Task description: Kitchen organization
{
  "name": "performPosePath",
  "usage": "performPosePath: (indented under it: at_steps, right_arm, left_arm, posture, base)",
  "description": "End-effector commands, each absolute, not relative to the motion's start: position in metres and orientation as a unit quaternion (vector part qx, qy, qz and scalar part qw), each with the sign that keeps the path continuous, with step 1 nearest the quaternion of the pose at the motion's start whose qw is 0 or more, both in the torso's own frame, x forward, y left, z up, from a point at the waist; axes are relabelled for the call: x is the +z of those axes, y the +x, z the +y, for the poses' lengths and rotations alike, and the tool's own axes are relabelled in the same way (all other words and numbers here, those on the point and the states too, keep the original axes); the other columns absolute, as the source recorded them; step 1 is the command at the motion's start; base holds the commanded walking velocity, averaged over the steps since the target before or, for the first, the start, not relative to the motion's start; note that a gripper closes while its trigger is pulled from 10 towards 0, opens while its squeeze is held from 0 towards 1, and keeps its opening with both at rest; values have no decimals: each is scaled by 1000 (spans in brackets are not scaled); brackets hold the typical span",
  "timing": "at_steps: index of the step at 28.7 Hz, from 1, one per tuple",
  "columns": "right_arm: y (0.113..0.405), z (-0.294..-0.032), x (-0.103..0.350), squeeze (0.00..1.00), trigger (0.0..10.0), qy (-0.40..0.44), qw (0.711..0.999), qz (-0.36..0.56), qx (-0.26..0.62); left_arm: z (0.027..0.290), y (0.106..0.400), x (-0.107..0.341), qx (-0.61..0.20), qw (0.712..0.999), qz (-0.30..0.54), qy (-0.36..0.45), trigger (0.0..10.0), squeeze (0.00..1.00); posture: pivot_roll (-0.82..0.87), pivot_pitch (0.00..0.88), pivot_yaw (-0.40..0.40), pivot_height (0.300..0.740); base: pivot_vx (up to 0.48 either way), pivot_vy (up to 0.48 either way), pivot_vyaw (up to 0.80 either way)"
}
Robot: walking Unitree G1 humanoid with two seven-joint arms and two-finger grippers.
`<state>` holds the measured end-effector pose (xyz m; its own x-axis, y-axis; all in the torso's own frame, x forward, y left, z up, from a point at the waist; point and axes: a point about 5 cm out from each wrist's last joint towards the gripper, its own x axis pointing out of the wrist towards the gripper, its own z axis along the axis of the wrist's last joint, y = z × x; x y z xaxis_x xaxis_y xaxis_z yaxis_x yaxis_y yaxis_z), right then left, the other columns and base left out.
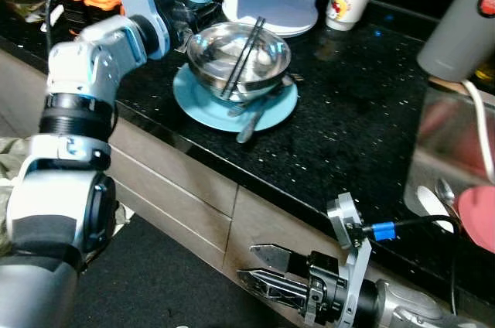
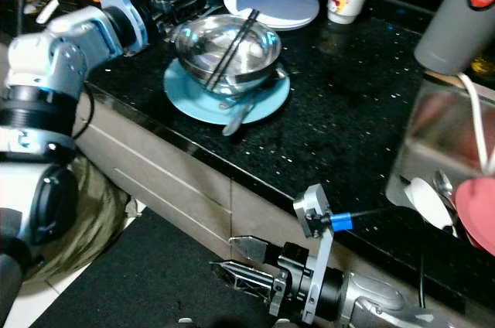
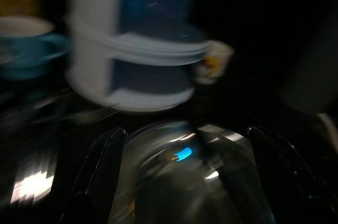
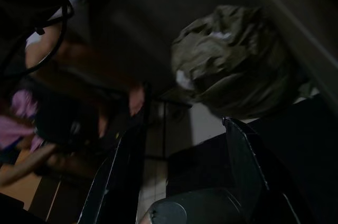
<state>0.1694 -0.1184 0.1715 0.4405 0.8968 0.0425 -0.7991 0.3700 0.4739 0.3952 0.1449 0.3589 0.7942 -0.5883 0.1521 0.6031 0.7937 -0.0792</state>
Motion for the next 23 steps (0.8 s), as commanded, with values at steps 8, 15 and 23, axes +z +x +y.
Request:
performPosePath:
  at_steps: [8, 15, 23]
  right_arm:
    - [167, -118, 172, 0, 10000, 228, 818, 121, 515]
    - [168, -116, 171, 0, 10000, 234, 815, 121, 515]
    - [170, -115, 171, 0, 10000, 235, 816, 121, 514]
  left_arm:
    - [136, 401, 367, -318, 944, -44, -70, 10000, 0]
    - [142, 407, 367, -246, 964, -9, -99, 10000, 0]
    - [143, 411, 347, -210, 971, 82, -81, 10000, 0]
  posture:
    - [-49, 148, -26, 740]
    - [-39, 147, -24, 740]
    - [-32, 149, -19, 740]
  base:
    - [0, 0, 0]
    - [0, 0, 0]
    - [0, 0, 0]
